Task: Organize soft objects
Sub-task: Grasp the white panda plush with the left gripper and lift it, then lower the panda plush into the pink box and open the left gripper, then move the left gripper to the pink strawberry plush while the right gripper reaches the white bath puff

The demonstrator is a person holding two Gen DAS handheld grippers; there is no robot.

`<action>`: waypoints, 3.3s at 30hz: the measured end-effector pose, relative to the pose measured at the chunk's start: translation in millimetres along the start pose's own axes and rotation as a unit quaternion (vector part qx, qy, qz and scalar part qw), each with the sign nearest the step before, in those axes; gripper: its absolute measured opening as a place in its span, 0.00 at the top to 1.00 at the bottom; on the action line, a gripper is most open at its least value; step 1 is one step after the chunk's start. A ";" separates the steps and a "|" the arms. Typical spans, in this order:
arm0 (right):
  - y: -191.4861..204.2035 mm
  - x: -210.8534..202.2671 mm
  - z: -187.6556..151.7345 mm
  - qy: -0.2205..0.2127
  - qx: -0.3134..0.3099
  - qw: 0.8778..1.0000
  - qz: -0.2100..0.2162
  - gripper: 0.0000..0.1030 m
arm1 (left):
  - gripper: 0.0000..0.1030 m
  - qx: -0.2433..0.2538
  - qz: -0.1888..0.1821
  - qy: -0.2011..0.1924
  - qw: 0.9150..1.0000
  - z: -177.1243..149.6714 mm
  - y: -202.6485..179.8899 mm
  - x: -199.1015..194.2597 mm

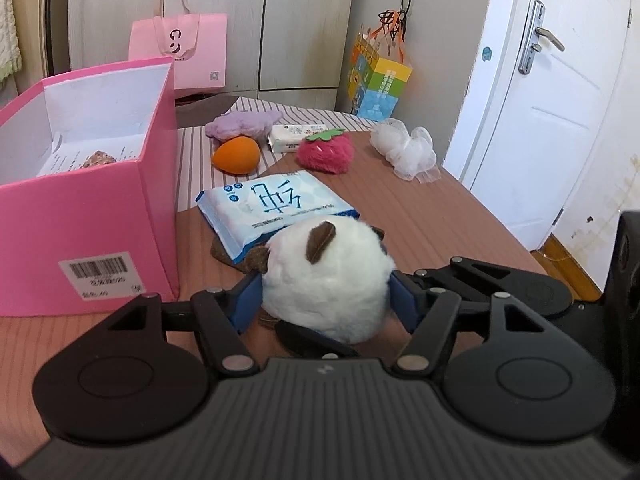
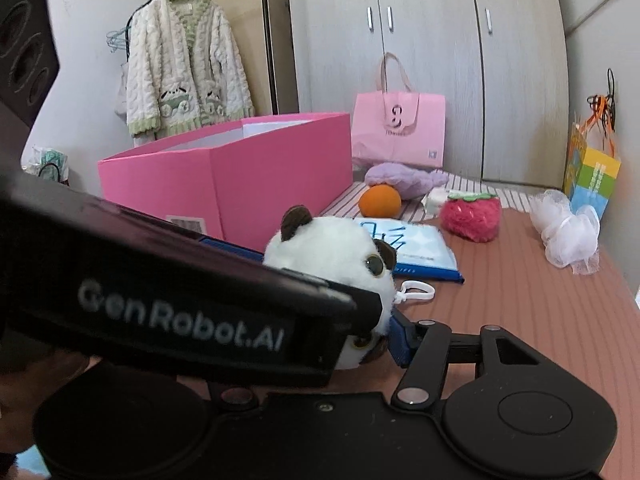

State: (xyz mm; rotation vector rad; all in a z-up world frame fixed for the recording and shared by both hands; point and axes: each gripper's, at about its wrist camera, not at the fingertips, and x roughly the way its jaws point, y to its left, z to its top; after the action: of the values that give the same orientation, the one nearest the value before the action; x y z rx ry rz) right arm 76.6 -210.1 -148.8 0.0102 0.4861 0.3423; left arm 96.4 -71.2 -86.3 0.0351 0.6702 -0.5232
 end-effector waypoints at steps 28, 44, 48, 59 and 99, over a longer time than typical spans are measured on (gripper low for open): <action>44.2 -66.7 76.1 -0.011 0.025 0.997 0.071 0.38 | 0.35 -0.025 -0.013 -0.119 0.992 27.0 21.4 -118.7; 51.6 10.8 168.0 -0.067 0.045 0.986 0.143 0.37 | 0.37 -0.048 0.016 -0.179 0.982 118.7 100.6 -114.5; 52.0 38.3 185.6 -0.059 0.040 0.988 0.140 0.37 | 0.37 -0.054 0.026 -0.170 0.984 137.3 118.4 -96.9; 38.7 140.0 192.6 0.066 0.057 0.981 0.175 0.37 | 0.39 -0.132 0.023 -0.061 0.989 142.8 189.8 -27.7; 30.0 -38.7 144.4 0.000 -0.045 0.998 0.047 0.23 | 0.28 0.018 -0.020 -0.116 0.993 88.9 70.6 -153.6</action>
State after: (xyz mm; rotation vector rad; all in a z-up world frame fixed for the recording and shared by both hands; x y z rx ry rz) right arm 101.3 -184.1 -0.6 -0.0547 0.4700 0.4553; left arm 80.4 42.2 66.6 -0.0066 0.4352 -0.5687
